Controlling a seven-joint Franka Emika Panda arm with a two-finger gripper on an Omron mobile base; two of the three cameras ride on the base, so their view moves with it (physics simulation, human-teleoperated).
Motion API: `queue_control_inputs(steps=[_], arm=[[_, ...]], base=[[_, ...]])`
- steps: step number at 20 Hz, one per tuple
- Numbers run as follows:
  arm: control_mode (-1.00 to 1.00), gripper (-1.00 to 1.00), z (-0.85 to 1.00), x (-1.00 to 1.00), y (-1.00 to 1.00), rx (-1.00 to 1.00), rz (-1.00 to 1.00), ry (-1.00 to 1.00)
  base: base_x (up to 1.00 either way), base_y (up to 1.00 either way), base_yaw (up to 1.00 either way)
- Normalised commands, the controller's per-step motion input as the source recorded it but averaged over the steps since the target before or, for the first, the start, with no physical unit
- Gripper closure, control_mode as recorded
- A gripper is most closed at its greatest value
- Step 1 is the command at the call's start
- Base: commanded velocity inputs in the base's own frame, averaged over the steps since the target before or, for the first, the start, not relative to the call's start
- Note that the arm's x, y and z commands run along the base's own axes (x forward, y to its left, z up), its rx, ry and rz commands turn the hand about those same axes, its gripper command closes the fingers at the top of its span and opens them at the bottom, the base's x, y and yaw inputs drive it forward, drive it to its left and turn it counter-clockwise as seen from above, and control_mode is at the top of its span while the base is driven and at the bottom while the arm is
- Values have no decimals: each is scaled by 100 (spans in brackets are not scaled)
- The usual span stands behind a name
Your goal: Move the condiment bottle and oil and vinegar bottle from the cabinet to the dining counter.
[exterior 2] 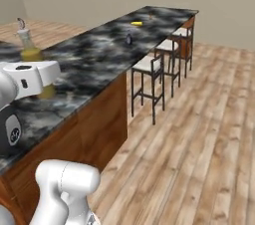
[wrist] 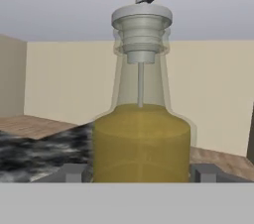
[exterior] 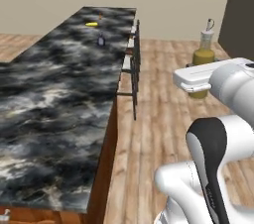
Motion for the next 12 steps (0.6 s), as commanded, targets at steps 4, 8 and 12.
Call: queue_control_inputs(steps=[4, 8, 12], arm=[[100, 100, 0, 0, 0, 0, 0, 0], [100, 100, 0, 0, 0, 0, 0, 0], [100, 100, 0, 0, 0, 0, 0, 0]], base=[[17, -94, 35], [18, -98, 35], [19, -100, 34]])
